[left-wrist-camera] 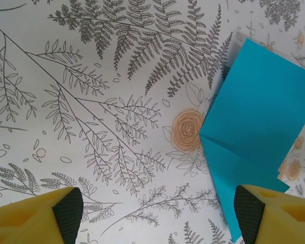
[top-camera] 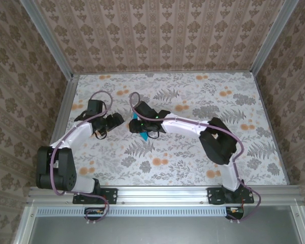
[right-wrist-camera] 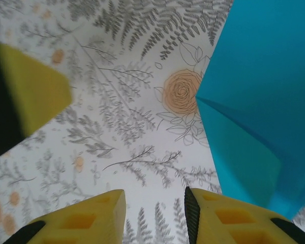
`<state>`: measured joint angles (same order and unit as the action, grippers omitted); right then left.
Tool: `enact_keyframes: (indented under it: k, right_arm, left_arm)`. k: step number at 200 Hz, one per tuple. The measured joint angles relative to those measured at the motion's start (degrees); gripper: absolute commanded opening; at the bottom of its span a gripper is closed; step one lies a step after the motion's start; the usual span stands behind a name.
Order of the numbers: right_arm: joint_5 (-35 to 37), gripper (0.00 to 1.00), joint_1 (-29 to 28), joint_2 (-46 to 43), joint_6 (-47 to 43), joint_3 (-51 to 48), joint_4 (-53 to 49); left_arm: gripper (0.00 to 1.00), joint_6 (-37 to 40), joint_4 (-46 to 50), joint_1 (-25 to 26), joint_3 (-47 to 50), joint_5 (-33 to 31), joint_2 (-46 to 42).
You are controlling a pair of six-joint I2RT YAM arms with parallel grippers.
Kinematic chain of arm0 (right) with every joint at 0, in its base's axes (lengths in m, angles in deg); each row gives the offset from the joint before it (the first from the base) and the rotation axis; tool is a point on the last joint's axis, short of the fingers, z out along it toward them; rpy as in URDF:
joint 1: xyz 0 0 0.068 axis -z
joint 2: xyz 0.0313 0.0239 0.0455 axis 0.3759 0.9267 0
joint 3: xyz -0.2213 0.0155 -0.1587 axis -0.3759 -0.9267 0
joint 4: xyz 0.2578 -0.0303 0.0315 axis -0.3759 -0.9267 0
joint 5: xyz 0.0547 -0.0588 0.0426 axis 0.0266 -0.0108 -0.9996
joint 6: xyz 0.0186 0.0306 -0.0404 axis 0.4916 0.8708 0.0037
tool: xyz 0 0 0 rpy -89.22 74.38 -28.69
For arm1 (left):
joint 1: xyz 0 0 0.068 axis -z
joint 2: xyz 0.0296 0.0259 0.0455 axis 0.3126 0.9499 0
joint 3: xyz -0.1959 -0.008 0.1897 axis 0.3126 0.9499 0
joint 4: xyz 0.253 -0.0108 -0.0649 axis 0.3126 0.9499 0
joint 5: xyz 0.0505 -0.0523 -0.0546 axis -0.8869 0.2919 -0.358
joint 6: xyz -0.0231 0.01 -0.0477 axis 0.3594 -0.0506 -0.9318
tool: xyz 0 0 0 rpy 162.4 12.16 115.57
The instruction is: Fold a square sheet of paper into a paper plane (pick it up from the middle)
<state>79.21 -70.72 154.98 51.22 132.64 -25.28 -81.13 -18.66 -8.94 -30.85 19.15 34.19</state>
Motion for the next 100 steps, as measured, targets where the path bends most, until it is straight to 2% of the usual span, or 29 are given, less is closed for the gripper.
enact_keyframes:
  k: [32,100]
  right_arm:
    - [0.35,0.37,0.83,4.33,-0.02,2.47,-2.14]
    - [1.7,0.37,3.74,4.85,-0.72,1.44,-2.89]
  left_arm:
    - [0.81,-0.17,-1.14,-0.42,0.66,1.2,-0.33]
    - [0.81,-0.17,-2.05,-0.44,0.85,2.97,-0.33]
